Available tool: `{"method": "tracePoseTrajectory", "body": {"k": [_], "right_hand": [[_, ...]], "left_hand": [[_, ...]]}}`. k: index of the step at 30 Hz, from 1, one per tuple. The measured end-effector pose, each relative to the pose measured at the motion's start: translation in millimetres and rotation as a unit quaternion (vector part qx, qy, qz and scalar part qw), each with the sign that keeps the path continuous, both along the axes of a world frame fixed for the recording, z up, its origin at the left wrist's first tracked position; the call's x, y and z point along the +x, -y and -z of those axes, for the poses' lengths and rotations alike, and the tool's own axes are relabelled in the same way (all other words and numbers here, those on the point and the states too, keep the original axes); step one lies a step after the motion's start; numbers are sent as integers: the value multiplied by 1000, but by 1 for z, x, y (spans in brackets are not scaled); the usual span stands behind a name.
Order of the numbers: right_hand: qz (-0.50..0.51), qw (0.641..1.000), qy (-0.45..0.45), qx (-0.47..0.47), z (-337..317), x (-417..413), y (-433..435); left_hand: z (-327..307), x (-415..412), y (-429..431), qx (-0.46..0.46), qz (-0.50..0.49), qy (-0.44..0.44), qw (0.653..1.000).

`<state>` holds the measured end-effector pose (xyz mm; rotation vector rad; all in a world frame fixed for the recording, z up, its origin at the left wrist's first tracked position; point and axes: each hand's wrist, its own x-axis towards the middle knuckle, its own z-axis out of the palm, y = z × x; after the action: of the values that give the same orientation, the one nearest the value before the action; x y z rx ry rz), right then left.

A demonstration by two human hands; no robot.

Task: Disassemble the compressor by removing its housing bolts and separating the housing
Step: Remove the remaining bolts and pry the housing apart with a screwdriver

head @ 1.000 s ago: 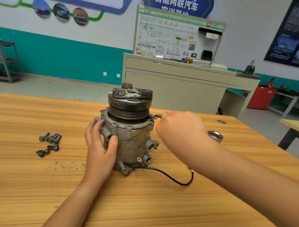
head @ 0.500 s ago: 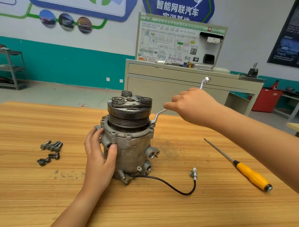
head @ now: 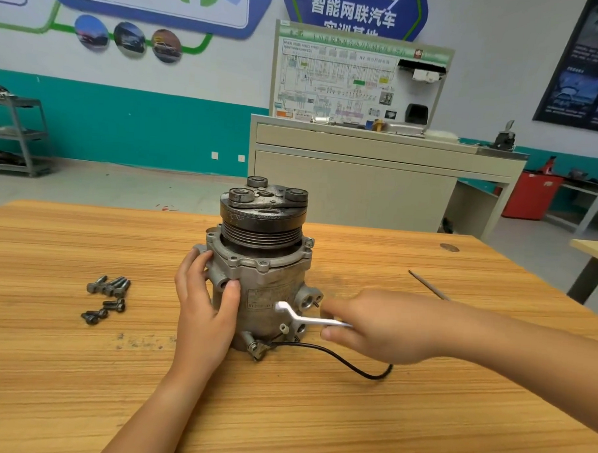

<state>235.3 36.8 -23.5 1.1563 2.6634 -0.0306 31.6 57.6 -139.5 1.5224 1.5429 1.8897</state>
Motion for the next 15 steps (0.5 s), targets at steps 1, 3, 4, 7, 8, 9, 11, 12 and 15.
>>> {"method": "tracePoseTrajectory", "body": {"k": [1,3,4,7,8,9,11,12,15], "right_hand": [[20,998,-47,-20,-6,2,0],[67,983,-157,-69,-16,10,-3],[94,965,-223,-105,-19,13,-4],[162,893,-387,-163,-24,20,-9],[183,879,-408,-165,-23,21,-11],[205,868,-416,-175,-22,20,-15],[263,837,-421,-232,-19,18,-23],[294,813,-424,-268,-18,17,-26],[329,765,-456,-314,-18,14,-32]], "left_hand": [[0,0,0,-1,3,3,1000],[0,-1,0,-3,7,7,1000],[0,-1,0,-4,7,7,1000],[-1,0,1,-4,6,7,1000],[-2,0,1,-4,7,8,1000],[-2,0,1,-3,9,9,1000],[-3,0,1,-6,13,16,1000],[-3,0,1,-7,14,19,1000],[-3,-1,2,-9,13,19,1000]]}}
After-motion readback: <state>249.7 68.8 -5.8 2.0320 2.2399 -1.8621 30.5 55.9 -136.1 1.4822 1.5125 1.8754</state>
